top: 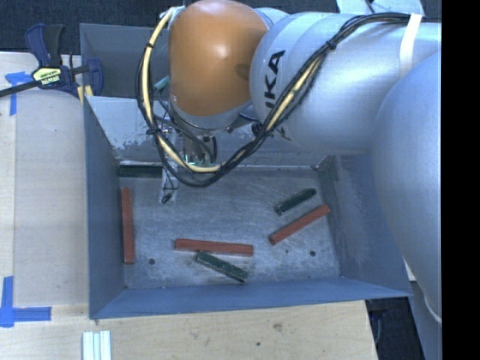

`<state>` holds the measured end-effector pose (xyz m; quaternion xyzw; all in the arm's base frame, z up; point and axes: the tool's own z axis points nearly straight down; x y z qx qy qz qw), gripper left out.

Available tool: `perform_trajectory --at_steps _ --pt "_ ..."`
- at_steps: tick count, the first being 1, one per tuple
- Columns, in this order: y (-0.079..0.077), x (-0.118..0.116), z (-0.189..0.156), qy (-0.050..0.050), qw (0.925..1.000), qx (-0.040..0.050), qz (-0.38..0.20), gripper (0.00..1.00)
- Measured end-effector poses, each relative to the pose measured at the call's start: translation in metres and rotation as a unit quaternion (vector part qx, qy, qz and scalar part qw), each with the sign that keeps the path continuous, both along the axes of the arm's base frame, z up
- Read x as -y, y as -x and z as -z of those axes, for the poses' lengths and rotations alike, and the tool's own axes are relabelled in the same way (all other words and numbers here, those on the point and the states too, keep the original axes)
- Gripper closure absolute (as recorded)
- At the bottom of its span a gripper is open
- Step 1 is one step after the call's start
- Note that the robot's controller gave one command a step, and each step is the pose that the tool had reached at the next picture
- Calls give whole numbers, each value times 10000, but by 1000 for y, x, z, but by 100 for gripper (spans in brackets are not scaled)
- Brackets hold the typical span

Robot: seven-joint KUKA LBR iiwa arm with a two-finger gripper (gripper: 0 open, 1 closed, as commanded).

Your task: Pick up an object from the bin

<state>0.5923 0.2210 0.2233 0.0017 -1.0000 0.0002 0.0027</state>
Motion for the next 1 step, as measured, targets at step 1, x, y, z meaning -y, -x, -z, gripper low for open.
perform_trajectory --at_steps 1 --pt "-15 43 157 1 9982 30 592 0"
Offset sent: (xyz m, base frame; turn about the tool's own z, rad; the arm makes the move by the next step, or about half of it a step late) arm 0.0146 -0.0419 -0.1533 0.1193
